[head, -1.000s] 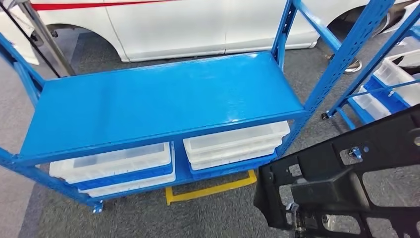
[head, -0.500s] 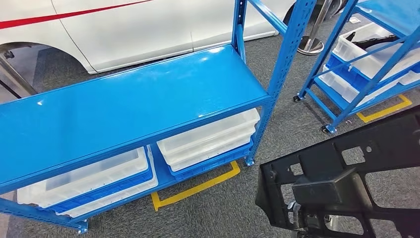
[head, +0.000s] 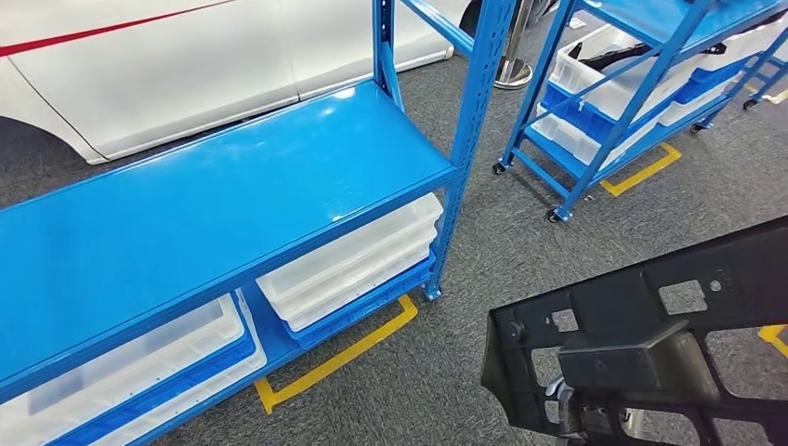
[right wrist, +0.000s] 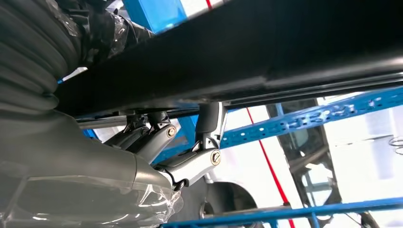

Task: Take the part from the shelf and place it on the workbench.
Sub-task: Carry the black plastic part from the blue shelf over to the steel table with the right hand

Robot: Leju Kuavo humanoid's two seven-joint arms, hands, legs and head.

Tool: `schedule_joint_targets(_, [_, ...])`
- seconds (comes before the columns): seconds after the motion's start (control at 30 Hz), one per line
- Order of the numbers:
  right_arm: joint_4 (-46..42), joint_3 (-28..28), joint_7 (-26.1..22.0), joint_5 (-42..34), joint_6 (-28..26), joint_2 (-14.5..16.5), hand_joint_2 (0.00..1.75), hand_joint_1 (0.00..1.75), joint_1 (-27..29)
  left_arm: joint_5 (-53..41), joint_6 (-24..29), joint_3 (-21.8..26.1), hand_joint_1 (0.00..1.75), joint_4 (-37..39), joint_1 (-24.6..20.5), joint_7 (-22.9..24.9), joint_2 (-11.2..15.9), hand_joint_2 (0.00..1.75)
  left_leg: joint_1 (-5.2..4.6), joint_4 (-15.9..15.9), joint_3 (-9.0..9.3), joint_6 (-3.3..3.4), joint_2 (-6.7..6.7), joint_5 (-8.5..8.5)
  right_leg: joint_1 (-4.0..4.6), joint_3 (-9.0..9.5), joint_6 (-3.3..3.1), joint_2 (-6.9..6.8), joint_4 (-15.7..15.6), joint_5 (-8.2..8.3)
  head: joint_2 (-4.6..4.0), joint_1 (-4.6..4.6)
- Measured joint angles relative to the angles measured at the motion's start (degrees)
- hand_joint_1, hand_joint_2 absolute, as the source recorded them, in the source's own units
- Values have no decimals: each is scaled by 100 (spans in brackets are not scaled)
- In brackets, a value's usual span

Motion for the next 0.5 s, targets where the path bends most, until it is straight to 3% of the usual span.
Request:
schedule_joint_targets(0.03, [-8, -2, 1, -2, 11, -1, 175, 175, -1, -1, 3, 0, 0, 0, 5, 0, -1, 0, -13, -9, 5, 25, 90, 6, -2, -141, 23, -188, 309, -189, 0, 5])
schedule_joint_targets(0.1, [-15, -7, 1, -7, 28, -1, 175, 175, -4, -1, 7, 0, 0, -1, 23, 2, 1, 0, -38, -9, 0, 47, 270, -2, -26, -466, 71, -335, 1029, -529, 0, 10])
schedule_joint_targets(0.13, [-15, -11, 1, -6, 35, -1, 175, 175, 1, -1, 9, 0, 0, -1, 25, 3, 2, 0, -46, -8, 1, 49, 359, -9, -38, -544, 87, -357, 1223, -574, 0, 10])
schedule_joint_targets(0.17, [-15, -17, 1, -3, 39, -1, 175, 175, 5, -1, 10, 0, 0, -1, 21, 5, 3, 0, -51, -7, 7, 45, 437, -16, -46, -512, 94, -375, 1202, -508, 0, 10])
schedule_joint_targets(0.23, [-15, -26, 2, 13, 42, -1, 175, 175, 7, -1, 10, 0, 0, 0, 4, 9, 1, 0, -53, -6, 44, 26, 566, -44, -43, -125, 69, -491, 563, -163, 0, 10])
schedule_joint_targets(0.27, [-15, -28, 3, 20, 42, -1, 175, 175, 3, 0, 10, 0, 0, 0, -1, 11, -2, 0, -66, -3, 61, 5, 619, -64, -13, 102, 35, -617, 167, -38, 0, 10])
schedule_joint_targets(0.33, [-15, -32, 2, 34, 40, -1, 175, 175, -2, 4, 10, 0, 0, 0, -5, 15, -5, 0, -90, 2, 89, -47, 721, -101, 49, 347, -42, -786, -298, 54, 0, 9])
schedule_joint_targets(0.4, [-16, -41, -1, 61, 23, -1, 175, 175, 7, 10, 10, 0, 0, 0, -17, 23, -5, 0, -104, -9, 120, -103, 835, -118, 80, 338, -104, -731, -358, 41, 0, 9])
schedule_joint_targets(0.43, [-16, -46, -1, 83, 3, 0, 175, 175, 14, 11, 10, 0, 0, 0, -28, 28, -4, 0, -96, 4, 131, -127, 827, -148, 67, 341, -135, -672, -386, 56, 0, 9])
schedule_joint_targets(0.5, [-19, -51, -1, 134, -40, 3, 175, 175, 14, 12, 9, 0, 0, 0, -35, 36, -4, 0, -80, 258, 39, -164, 598, -351, 25, 360, -214, -560, -454, 97, 0, 7])
